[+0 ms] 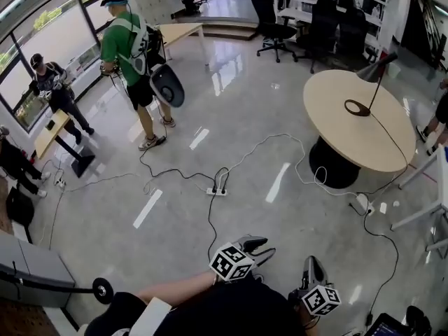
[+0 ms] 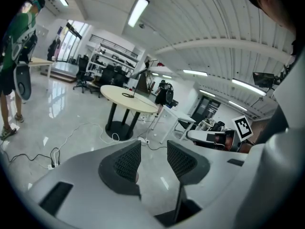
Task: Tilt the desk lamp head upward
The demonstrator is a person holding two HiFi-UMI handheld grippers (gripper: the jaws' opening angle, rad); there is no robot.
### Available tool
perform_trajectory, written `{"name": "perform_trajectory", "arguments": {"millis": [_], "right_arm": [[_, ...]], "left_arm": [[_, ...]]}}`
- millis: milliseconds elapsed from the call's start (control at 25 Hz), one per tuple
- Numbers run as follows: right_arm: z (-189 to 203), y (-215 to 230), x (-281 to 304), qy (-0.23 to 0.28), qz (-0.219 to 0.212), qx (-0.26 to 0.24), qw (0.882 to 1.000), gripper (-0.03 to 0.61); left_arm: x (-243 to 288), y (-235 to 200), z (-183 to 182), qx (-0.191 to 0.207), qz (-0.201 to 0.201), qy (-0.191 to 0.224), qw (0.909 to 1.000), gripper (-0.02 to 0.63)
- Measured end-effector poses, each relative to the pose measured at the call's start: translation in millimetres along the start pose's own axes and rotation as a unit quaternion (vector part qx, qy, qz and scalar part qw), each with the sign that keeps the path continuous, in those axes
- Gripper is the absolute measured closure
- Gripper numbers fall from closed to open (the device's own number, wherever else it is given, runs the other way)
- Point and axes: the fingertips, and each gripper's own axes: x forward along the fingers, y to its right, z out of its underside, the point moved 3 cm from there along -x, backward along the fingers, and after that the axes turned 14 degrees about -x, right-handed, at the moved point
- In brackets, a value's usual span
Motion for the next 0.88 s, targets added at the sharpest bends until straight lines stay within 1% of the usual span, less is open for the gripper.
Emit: {"name": "perform_trajectory", "arguments": {"millis": [120,280,400,520,640,880], "right_arm": [[-1.4,18.6,-24.7,0.016,0.052,0.011,0.998,0.574],[-2.7,34.5,-51.5,0.035,0.120,0.031,0.992,0.574],[-6.9,51.4,-56.0,0.034,0.150,0.042,0.987,0.574],[-13.8,63.7,-48.7,0.035,0.177,0.049,0.982,0.574],[-26.1,76.0,-29.3,0.034,0.190,0.045,0.980,0.574],[-50.3,89.0,18.1,0.033,0.185,0.027,0.982,0.574]], "left_arm": [[22.2,17.4,2.2,0.025,0.034,-0.036,0.9985,0.434],[46.0,37.5,3.5,0.056,0.083,-0.081,0.9917,0.434],[73.2,45.9,-5.1,0.061,0.107,-0.106,0.9867,0.434],[94.9,43.6,-22.2,0.066,0.127,-0.122,0.9823,0.434],[116.4,34.7,-43.9,0.066,0.138,-0.123,0.9806,0.434],[151.7,7.5,-81.7,0.050,0.153,-0.119,0.9798,0.436]]}}
